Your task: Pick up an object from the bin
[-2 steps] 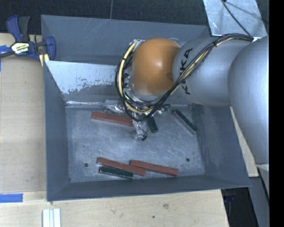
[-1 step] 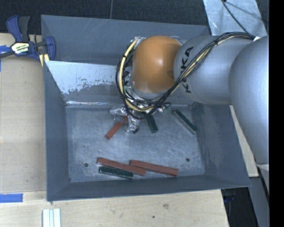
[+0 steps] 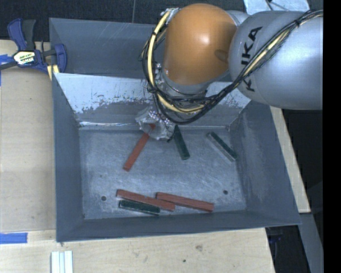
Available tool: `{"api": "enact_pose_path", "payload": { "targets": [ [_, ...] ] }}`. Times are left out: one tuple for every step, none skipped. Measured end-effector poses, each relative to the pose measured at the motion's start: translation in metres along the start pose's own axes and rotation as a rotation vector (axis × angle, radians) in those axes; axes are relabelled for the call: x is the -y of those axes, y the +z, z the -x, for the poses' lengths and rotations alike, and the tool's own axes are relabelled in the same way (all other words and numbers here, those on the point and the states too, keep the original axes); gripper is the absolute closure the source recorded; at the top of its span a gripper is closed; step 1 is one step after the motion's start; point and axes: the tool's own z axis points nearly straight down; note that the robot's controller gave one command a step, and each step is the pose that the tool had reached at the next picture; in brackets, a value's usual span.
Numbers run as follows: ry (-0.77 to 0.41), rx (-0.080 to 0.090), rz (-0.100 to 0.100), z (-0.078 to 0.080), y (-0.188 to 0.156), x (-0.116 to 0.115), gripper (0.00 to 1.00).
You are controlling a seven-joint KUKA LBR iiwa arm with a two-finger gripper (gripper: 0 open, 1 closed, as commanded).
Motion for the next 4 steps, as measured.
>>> {"api": "enact_pose_path", "payload": {
  "targets": [
    [0.002,-0.001,0.002,0.000,0.001,0.000,0.00],
    [0.190,-0.007,0.006,-0.002,0.128,0.003,0.00],
    [0.190,0.000,0.001,0.000,0.123,0.005,1.00],
    [-0.209,0.000,-0.003,-0.065,-0.023,-0.023,1.00]
  ]
}}
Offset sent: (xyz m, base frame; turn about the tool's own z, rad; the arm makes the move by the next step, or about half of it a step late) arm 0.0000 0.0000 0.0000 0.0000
